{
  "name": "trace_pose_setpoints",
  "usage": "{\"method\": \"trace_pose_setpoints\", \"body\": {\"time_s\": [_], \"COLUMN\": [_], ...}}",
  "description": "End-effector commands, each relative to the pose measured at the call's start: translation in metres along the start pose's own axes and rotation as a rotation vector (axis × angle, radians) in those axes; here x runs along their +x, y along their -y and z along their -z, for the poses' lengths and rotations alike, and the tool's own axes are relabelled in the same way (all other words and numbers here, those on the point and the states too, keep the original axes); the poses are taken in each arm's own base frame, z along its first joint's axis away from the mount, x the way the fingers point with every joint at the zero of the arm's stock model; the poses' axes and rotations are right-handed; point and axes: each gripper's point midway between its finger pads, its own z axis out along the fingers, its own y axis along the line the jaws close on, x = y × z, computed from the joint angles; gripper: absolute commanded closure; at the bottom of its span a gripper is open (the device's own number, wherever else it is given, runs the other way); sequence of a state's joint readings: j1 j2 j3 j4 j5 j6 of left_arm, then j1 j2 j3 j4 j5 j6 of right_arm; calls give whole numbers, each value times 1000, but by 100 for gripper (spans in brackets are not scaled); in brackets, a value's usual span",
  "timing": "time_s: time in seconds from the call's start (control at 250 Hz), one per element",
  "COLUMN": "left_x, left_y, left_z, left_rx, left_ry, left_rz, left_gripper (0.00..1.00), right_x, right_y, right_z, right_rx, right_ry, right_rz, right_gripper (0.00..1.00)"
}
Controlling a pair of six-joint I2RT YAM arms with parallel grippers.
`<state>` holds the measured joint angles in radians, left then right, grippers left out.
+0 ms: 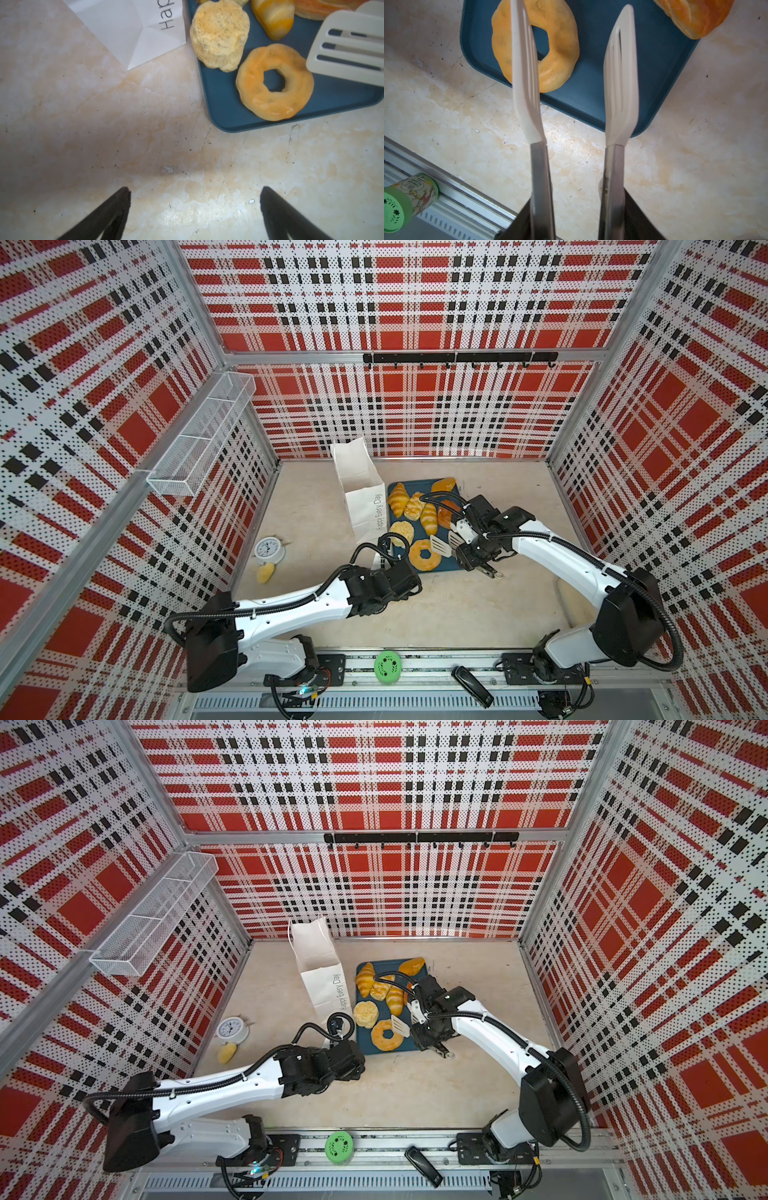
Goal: Place the fake bread into the paper bag
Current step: 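Raise the empty tongs back over the tray while the left gripper withdraws, then lower the open tongs around the ring donut with the right gripper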
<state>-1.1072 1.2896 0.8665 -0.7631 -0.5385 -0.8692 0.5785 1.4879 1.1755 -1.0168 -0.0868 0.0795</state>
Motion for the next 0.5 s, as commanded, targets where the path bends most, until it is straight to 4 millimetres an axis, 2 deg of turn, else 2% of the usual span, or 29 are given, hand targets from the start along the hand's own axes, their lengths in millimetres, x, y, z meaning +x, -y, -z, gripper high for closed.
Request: {"method": "trace_pose_setpoints", "body": {"time_s": [0.0,0.276,0.496], "left_x": [-8,-3,-3], "left_y": [18,30,27], "left_z": [1,-4,-6], "left_rx": [49,82,90], "left_ry": [7,-23,-24], "left_rz": [-34,-64,-47], "left_gripper": [0,1,1], "right_x": [-6,-11,-17], "right_y": [-3,-4,-7], "right_z": [-4,-8,-10], "right_rx": [-25,-28,-44], "right_ry": [-1,-32,-48], "right_rz": [-3,14,18], "right_gripper": [50,51,49]}}
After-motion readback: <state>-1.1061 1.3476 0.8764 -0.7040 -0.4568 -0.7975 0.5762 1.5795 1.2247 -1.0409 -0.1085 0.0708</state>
